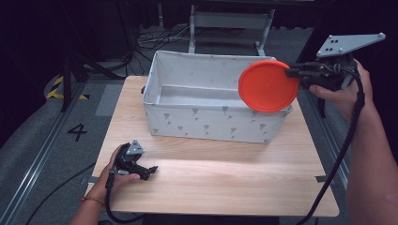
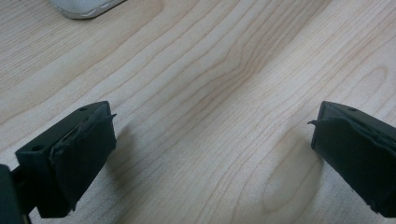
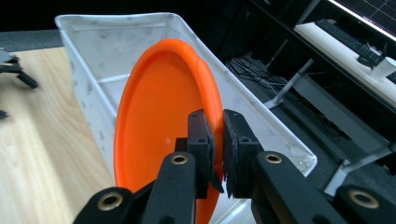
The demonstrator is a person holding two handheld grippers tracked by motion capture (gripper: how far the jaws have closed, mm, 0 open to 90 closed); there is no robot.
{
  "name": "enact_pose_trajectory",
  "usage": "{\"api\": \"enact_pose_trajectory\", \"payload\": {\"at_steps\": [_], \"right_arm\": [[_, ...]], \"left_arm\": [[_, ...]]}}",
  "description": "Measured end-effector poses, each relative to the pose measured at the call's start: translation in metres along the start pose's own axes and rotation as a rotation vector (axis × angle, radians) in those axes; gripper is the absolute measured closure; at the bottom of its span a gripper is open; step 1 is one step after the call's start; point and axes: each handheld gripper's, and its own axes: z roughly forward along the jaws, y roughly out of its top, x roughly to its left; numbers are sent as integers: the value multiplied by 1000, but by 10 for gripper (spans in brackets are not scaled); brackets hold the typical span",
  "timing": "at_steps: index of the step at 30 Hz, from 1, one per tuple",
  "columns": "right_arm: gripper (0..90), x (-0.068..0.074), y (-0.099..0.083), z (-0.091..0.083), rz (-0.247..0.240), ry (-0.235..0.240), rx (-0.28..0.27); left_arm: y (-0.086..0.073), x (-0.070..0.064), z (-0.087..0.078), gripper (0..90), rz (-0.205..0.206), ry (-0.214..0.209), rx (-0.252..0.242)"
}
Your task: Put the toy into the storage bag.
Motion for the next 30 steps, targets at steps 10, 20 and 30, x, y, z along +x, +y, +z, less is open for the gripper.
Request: {"api": "enact_pose_trajectory", "payload": {"at_steps": [10,20,30], "right_arm": [[830,-27,-4,38,22,-27,77],[830,-37,-16,67,12,-22,141],[829,-34,-30,96,-25,26,242]], "left_arm": [[0,0,0,2,-1,-1,-1],[0,0,0,2,1,1,0],[0,0,0,2,0,1,0]]}}
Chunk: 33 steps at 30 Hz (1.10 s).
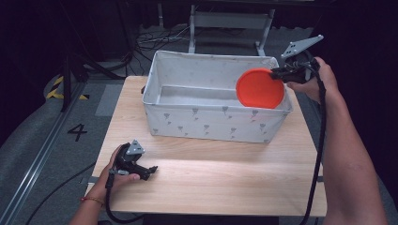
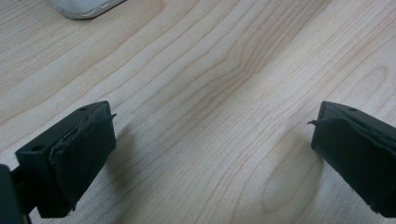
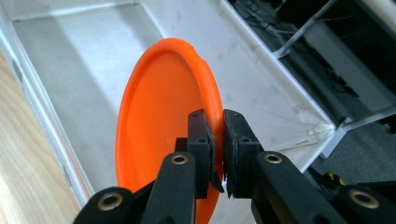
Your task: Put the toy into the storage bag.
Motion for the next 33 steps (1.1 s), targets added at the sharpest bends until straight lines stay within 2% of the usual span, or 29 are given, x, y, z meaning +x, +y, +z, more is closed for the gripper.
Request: {"api": "enact_pose_trajectory", "payload": {"at_steps": [4,7,10,11,17,21,25,26,27,33], "right_arm": [[829,3,-4,15,-33,19,48],[829,5,-7,25,-62,64,86],[829,10,-9,34,-88,93,139],[829,10,-9,34,-88,93,139],[828,20,-10,51,-155,169,255],[827,22,-11,59,-192,193,320],[825,23,-12,67,-197,213,376],[825,23,-12,67,-197,213,376],[823,25,-12,70,-195,226,408],[818,28,-15,77,-204,261,437]], "left_arm": [[0,0,0,2,1,0,0],[0,0,0,2,0,0,0],[0,0,0,2,1,0,0],[0,0,0,2,1,0,0],[0,0,0,2,1,0,0],[0,0,0,2,1,0,0],[0,0,0,2,1,0,0],[0,0,0,2,1,0,0],[0,0,0,2,1,0,0],[0,0,0,2,0,0,0]]}}
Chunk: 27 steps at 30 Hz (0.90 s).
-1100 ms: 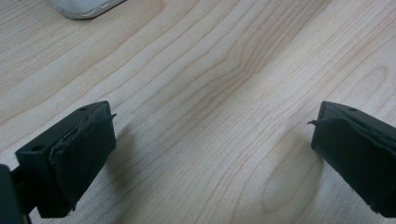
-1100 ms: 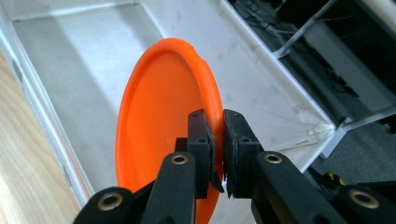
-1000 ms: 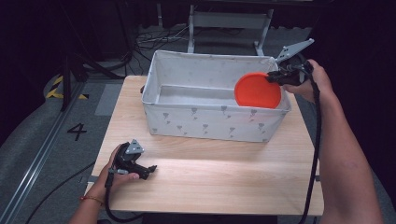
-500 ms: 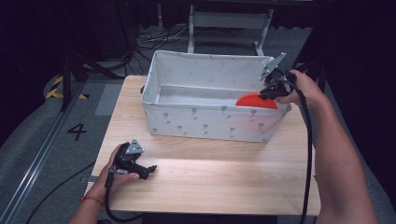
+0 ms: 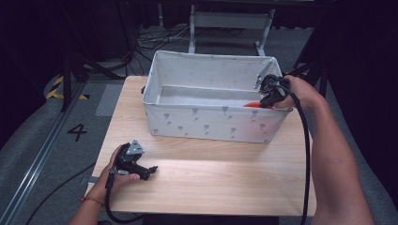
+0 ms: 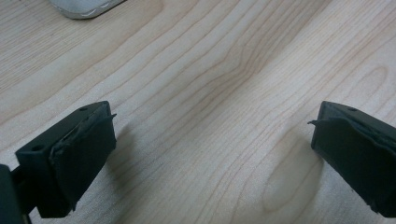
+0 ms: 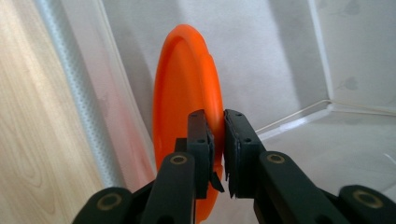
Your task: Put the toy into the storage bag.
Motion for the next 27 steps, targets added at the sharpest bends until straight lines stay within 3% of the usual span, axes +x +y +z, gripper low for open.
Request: {"api": "enact_pose_trajectory", "payload": {"at_steps": [4,10,12,15,22,24,27], "right_arm": [[789,-1,-4,0,23,11,-25],[736,1,-8,-11,31,-31,-96],[682,6,-11,-18,52,-67,-162],[656,10,-16,-22,66,-66,-225],[501,21,-32,-30,197,-140,-417],[421,26,-37,-32,226,-179,-466],[398,29,-41,-33,247,-186,-495]], "left_arm": [[0,0,0,2,0,0,0],[0,0,0,2,0,0,0],[0,0,0,2,0,0,0],[0,0,0,2,0,1,0],[0,0,0,2,-1,0,0],[0,0,0,2,0,1,0],[0,0,0,2,0,0,0]]}}
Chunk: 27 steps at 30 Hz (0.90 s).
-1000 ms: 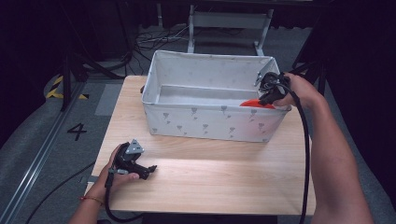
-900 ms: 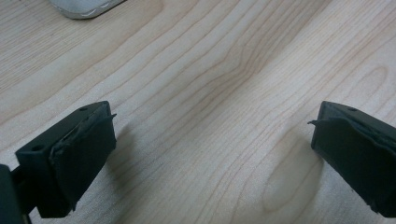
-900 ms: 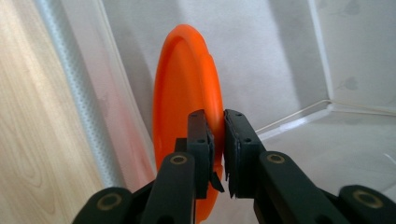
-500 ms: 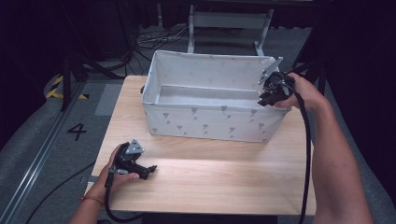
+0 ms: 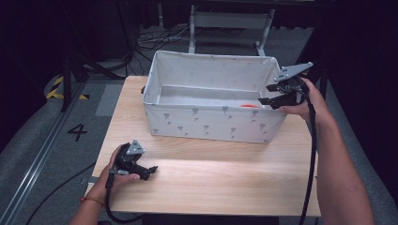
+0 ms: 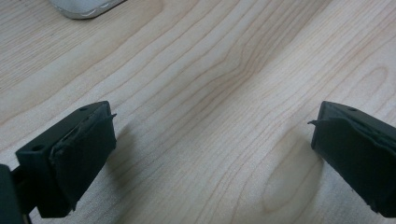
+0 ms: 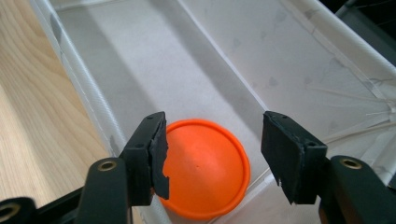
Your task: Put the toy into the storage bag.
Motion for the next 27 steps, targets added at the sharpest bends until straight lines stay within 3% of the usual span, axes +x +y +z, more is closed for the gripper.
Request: {"api": "enact_pose_trajectory", "payload": {"at_steps": [2,9,27], "right_arm": [[358,3,-4,-6,22,-37,-22],[304,11,-18,-23,74,-66,-94],[264,34,-43,-54,95,-143,-180]], "left_arm": [[0,0,0,2,-1,-1,0],[0,0,0,4,-2,5,-1],[0,0,0,4,-3,6,-1]]}}
